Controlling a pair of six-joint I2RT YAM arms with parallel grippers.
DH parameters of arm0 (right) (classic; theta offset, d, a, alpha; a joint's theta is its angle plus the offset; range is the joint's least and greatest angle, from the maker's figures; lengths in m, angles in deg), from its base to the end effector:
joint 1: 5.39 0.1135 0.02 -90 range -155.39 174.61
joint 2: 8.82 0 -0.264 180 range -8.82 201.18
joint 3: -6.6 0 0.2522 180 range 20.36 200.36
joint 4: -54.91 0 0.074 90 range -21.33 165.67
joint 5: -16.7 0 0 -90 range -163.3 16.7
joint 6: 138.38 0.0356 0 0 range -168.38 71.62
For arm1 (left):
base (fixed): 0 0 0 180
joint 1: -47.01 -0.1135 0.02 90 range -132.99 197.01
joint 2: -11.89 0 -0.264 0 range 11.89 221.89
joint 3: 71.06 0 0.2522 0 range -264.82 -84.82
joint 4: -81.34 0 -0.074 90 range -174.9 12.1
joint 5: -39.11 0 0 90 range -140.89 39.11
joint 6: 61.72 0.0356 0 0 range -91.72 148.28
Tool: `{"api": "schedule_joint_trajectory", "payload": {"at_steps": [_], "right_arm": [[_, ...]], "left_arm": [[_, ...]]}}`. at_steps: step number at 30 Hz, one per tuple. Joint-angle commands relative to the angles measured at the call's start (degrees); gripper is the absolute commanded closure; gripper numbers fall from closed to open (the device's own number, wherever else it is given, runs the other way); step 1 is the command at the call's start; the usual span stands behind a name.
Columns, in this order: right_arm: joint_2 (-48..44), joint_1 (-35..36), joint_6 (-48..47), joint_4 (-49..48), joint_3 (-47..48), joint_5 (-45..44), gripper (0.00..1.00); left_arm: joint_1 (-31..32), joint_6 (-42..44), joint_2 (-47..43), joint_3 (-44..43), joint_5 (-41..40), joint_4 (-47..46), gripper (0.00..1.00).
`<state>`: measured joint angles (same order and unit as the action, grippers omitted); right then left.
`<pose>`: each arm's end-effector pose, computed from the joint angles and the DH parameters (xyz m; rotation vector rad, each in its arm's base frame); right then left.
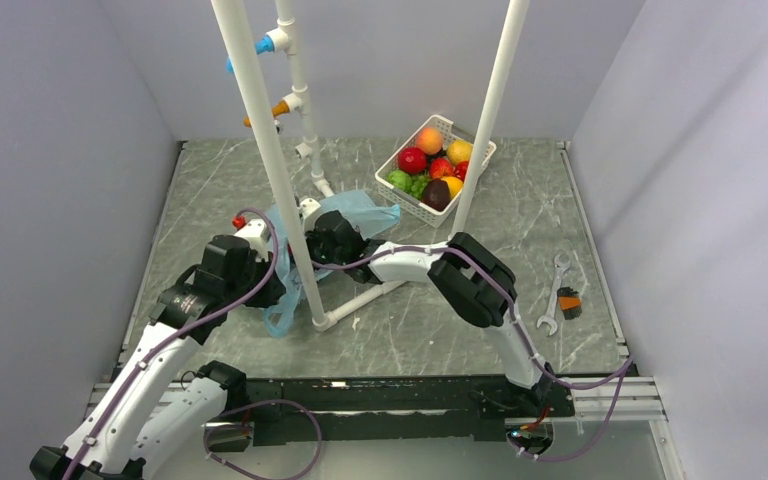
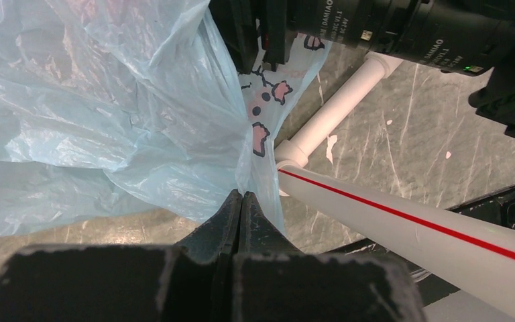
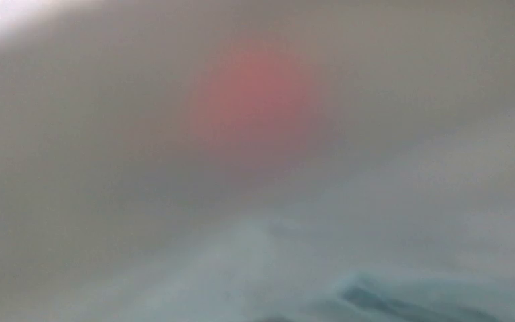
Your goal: Take the fake fruits out of the plastic bag
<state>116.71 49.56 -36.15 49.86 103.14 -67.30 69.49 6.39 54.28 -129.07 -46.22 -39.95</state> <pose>0.2807 0.4066 0.1617 -0.8275 1.9203 0.8429 0.1355 -0.0592 0.2846 0.0541 2.3693 -0.4777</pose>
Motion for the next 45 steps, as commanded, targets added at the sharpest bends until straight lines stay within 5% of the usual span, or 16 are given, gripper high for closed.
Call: {"api": "schedule_joint_trajectory", "payload": {"at_steps": [1, 3, 8, 17, 31, 40, 45], "right_arm": [[-6.4, 0.3, -0.2, -1.8, -0.9, -0.6, 0.61], [-6.5, 0.3, -0.4, -2.0, -0.9, -0.6, 0.56], [-5.2, 0.3, -1.6, -5.5, -1.3, 1.0, 0.21], [2.8, 0.4, -7.3, -10.9, 4.7, 1.5, 0.01], [17.0, 0.4, -6.1, -2.2, 24.6, 4.4, 0.04], [19.3, 0.4, -5.0, 0.4, 27.7, 5.7, 0.23], [18.4, 0.2, -4.0, 0.7, 26.1, 3.8, 0.42]], "left_arm": [[0.2, 0.1, -1.0, 0.0, -0.5, -1.3, 1.0], [0.2, 0.1, -1.0, 0.0, -0.4, -1.4, 1.0], [0.2, 0.2, -0.9, 0.0, -0.2, -1.5, 1.0], [0.3, 0.9, -1.1, 0.3, 2.7, -2.5, 1.0], [0.4, 1.0, -1.2, 0.4, 2.6, -2.7, 1.0], [0.4, 0.9, -2.0, 0.4, 2.3, -2.6, 1.0], [0.4, 0.8, -2.2, 0.3, 1.8, -2.5, 1.0]]}}
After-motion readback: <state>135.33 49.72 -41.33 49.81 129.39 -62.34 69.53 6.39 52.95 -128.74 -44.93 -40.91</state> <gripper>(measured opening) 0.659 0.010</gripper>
